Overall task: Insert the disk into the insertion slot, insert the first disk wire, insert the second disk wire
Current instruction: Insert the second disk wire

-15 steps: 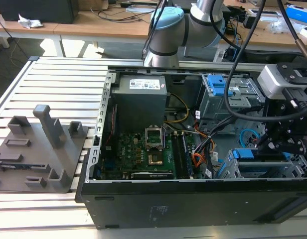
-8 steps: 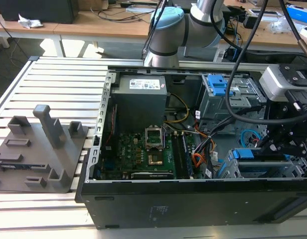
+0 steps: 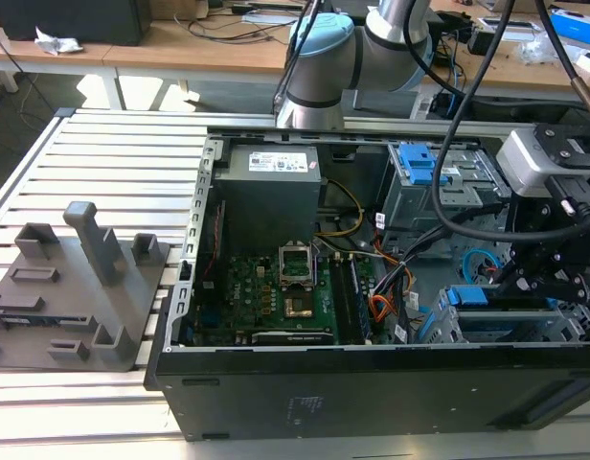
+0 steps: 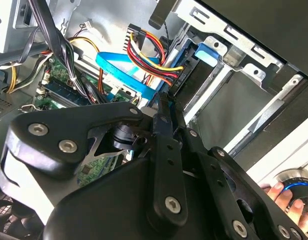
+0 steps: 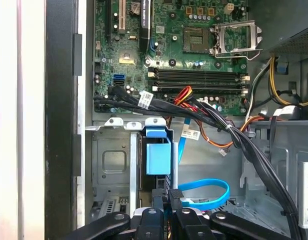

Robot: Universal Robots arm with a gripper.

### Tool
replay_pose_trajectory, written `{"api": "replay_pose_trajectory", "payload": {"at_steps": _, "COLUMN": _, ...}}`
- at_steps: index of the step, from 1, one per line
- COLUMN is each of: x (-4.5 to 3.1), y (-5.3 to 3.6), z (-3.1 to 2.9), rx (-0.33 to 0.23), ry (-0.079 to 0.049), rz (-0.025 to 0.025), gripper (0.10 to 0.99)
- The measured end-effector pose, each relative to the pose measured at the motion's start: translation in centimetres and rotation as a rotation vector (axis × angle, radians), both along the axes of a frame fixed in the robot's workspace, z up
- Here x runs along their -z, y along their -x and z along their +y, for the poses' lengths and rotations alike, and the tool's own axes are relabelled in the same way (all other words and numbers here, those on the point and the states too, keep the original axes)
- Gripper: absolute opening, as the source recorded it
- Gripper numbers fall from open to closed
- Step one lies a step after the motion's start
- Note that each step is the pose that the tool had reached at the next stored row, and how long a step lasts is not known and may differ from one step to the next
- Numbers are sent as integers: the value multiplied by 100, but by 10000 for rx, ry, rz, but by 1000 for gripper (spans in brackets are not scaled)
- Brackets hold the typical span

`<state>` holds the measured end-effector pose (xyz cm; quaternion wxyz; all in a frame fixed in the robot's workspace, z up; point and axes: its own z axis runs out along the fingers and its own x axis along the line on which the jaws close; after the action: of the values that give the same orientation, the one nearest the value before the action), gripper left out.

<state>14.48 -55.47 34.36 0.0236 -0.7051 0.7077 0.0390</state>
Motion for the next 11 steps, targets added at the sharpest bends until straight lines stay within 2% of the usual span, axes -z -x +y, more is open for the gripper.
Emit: {"api": "replay_pose_trajectory", "payload": {"at_steps": 11, "x": 7, "y": -2, "z": -1, "rx": 0, "ry": 0, "rz": 0, "gripper": 165}}
